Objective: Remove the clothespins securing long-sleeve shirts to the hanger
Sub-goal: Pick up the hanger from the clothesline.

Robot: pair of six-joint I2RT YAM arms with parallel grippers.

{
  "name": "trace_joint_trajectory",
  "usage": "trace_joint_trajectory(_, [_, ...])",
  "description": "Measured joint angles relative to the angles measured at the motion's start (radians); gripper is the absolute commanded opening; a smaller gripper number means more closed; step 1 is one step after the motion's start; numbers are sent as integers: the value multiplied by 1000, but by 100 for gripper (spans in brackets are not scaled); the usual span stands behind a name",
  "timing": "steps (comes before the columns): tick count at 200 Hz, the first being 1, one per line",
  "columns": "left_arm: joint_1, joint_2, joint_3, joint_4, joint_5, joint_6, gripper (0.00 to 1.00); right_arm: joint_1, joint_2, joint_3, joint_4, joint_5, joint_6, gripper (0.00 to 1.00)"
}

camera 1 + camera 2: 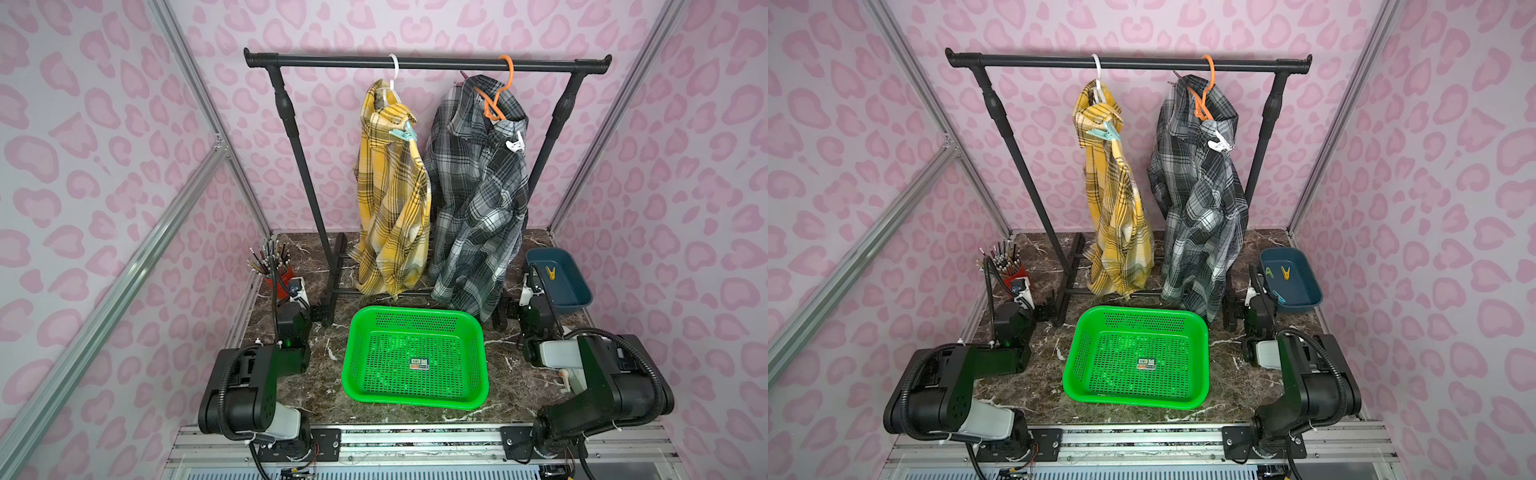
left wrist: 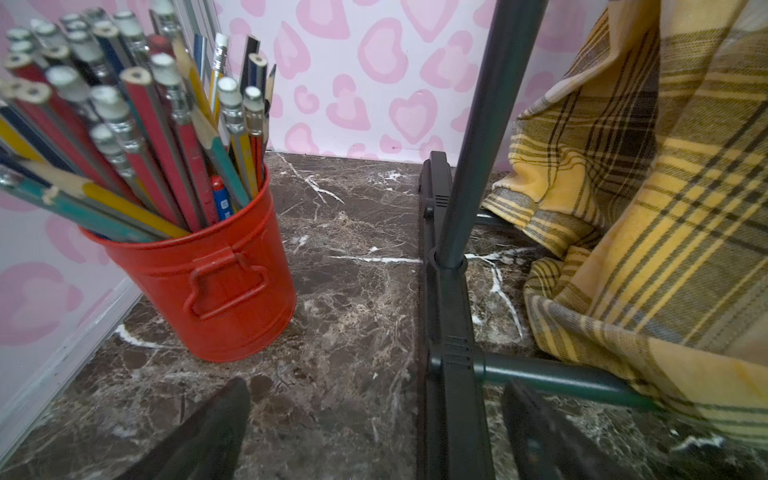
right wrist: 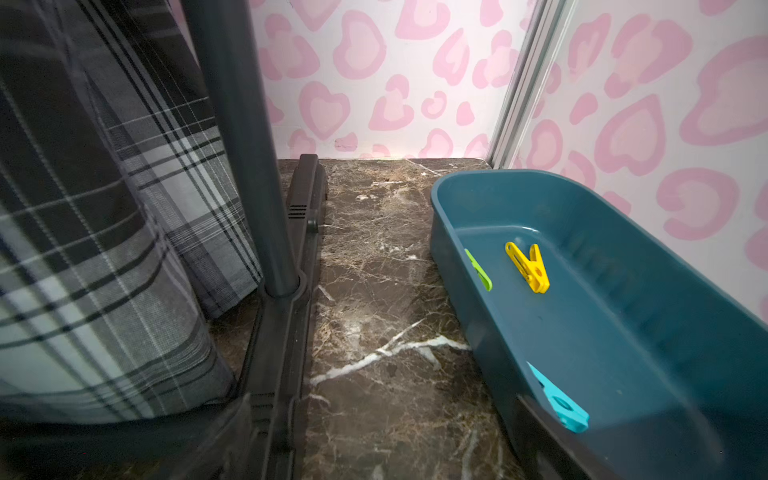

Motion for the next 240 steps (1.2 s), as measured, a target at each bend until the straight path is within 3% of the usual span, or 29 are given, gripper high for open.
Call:
trace_joint_trajectory(187, [-3, -3, 6, -8, -5, 0, 97, 1, -15, -13, 7, 0, 0, 100])
trace_joint_trajectory(206, [-2, -64, 78, -158, -35, -15, 96, 6, -100, -22, -39, 26, 3, 100])
trace_joint_trajectory(223, [9, -134, 232, -362, -56, -50, 99, 9, -250, 50, -203, 70, 38, 100])
trace_joint_trajectory(240, [15, -210, 349, -533, -53, -86, 100, 7, -407, 135, -338, 106, 152, 97])
